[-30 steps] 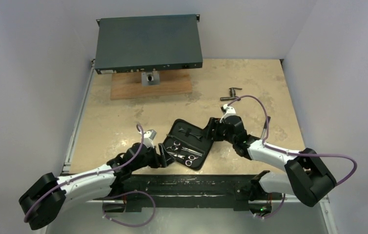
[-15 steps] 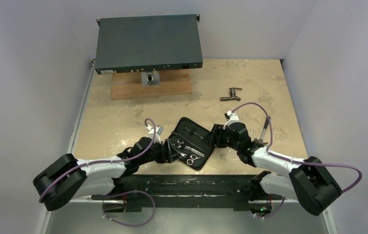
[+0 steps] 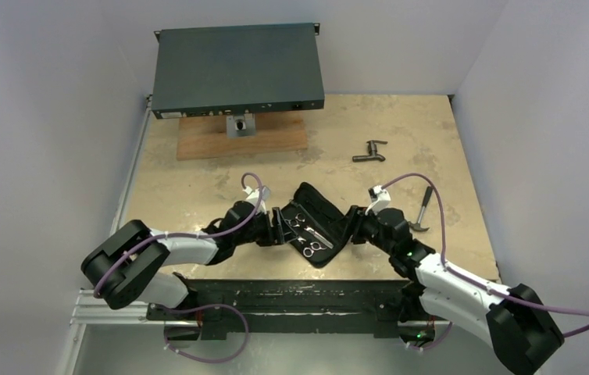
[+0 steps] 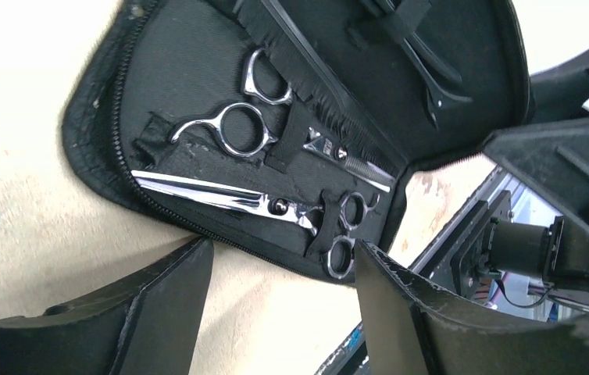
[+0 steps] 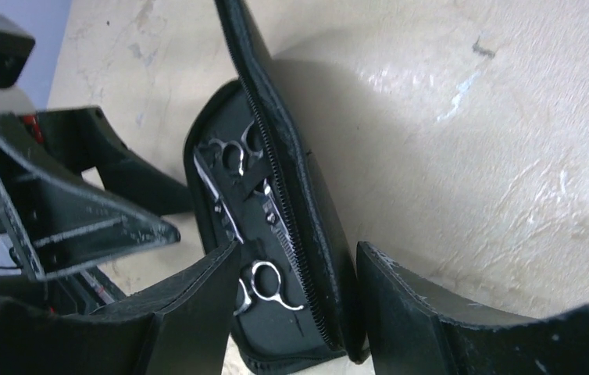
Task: Sort the hair-cutting tools
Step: Adjust the hairdressing tool bag at the center of the board.
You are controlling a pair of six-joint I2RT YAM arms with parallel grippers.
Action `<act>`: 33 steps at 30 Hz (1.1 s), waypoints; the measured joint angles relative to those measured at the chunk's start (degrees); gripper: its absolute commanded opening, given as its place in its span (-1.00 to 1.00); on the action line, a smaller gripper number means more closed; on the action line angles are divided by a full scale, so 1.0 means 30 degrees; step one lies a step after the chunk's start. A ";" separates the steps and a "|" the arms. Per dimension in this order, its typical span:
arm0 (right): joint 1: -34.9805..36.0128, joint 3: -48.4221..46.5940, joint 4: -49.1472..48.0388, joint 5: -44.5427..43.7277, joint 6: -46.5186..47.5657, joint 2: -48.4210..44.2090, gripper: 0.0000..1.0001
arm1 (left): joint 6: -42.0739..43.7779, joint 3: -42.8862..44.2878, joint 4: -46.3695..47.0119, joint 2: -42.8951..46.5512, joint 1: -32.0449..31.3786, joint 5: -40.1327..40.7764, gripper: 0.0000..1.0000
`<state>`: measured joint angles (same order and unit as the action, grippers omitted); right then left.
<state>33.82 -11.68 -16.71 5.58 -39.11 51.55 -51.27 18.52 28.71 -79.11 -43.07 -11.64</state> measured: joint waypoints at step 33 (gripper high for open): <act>0.9304 -0.3344 0.2280 -0.4707 0.3067 0.2769 0.16 | -0.0022 0.0918 -0.4284 0.5938 0.1071 0.2608 0.41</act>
<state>61.73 -21.71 -9.87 -8.54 -29.91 59.86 -51.33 21.28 15.86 -61.30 -39.86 -3.81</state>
